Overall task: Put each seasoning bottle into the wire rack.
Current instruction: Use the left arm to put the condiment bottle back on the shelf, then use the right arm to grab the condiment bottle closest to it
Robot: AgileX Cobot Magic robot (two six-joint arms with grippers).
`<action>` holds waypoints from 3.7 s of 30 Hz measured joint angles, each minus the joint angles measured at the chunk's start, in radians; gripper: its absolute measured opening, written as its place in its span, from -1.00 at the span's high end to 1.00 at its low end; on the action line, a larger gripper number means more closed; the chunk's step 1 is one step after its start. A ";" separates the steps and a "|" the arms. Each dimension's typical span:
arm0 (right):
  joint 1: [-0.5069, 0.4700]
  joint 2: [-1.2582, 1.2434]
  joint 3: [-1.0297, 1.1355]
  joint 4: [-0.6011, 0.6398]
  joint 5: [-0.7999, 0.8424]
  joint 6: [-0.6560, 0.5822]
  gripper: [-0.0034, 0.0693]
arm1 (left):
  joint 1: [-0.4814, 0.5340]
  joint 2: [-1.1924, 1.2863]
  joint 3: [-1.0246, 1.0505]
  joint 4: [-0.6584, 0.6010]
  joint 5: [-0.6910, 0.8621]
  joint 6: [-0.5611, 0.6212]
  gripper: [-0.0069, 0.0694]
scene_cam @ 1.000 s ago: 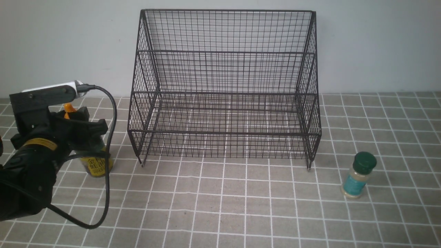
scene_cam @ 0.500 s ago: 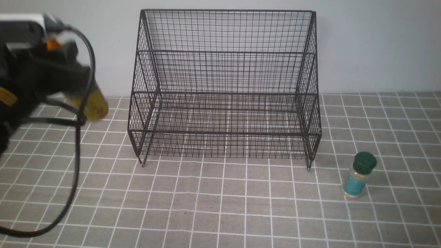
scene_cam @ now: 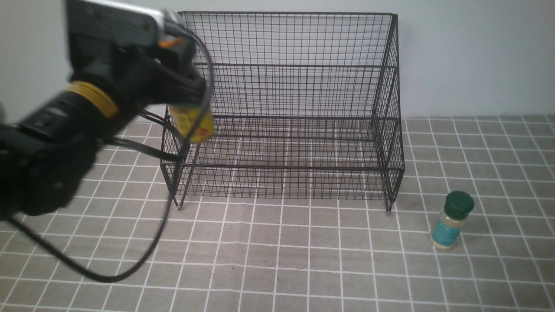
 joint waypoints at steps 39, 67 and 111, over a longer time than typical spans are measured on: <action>0.000 0.000 0.004 0.123 -0.145 0.136 0.95 | -0.001 -0.346 -0.012 0.002 0.813 -0.066 0.32; 0.032 0.231 -0.372 0.136 -0.068 0.329 0.95 | -0.001 -1.008 0.330 -0.039 1.559 -0.087 0.84; 0.175 1.856 -1.334 0.092 0.710 -0.017 0.00 | -0.001 -1.060 0.337 -0.036 1.687 -0.093 0.84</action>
